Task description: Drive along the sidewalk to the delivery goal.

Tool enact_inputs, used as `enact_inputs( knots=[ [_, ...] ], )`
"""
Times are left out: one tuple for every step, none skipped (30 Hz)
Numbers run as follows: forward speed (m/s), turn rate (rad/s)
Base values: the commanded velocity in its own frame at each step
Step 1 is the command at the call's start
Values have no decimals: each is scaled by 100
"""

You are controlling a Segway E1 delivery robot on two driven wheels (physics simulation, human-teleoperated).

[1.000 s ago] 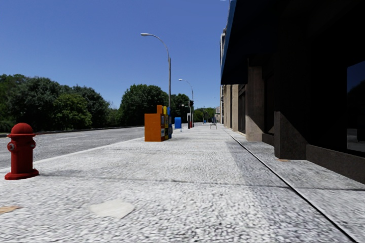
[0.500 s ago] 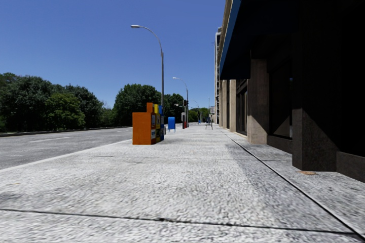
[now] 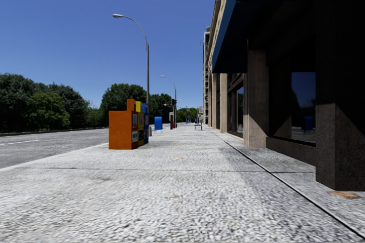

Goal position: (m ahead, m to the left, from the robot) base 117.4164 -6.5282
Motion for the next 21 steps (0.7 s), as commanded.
enact_inputs(
  knots=[
    [200,0],
    [200,0],
    [200,0],
    [200,-6],
    [200,-36],
    [200,-36],
    [200,-52],
    [200,-57],
    [200,-58],
    [200,-7],
    [200,0],
    [200,0],
    [200,0],
    [200,0],
    [200,0],
    [200,0],
    [200,0],
    [200,0],
    [200,0],
    [200,0],
    [200,0]
  ],
)
